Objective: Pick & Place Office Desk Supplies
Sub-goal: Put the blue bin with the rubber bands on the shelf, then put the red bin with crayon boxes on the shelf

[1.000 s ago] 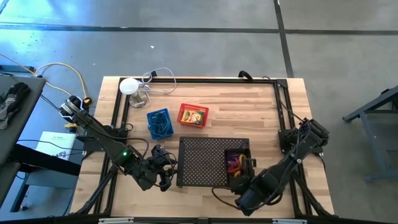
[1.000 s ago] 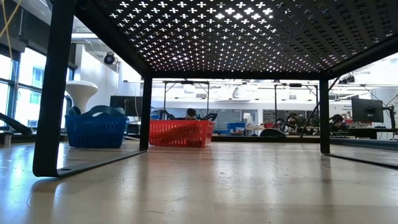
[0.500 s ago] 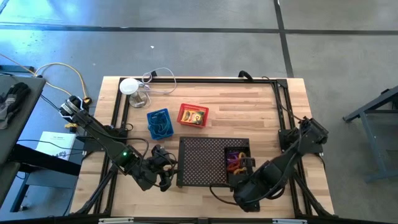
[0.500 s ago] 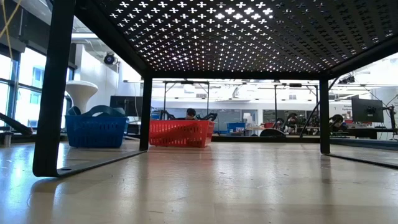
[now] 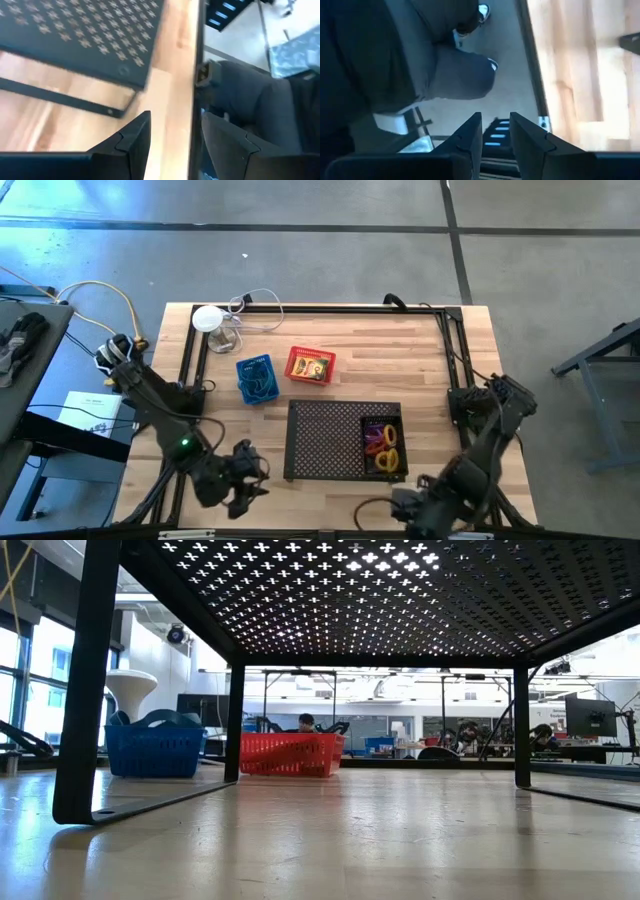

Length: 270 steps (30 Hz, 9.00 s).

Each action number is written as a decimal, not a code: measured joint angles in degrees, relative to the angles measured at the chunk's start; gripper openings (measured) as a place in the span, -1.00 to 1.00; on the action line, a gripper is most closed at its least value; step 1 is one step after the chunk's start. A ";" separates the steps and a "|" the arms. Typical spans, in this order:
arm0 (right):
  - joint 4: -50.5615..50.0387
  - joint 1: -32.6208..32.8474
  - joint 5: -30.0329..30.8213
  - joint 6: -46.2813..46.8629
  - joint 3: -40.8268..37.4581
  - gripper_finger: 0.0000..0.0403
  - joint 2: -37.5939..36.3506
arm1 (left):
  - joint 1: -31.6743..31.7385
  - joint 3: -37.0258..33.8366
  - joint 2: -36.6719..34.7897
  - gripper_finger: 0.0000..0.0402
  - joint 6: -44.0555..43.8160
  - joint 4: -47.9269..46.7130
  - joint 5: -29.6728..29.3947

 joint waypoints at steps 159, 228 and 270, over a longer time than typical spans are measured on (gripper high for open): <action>9.14 21.87 51.84 -1.52 -0.24 -0.58 9.01 | 8.18 44.57 24.14 -0.99 26.66 -48.73 -2.54; 9.10 21.94 52.02 -1.50 -0.24 -0.58 9.01 | 16.14 50.69 33.42 -0.46 31.31 -18.98 4.97; 9.16 21.50 60.02 -0.29 -0.22 -0.58 9.05 | 31.81 50.48 18.70 -0.46 41.09 -66.49 -9.08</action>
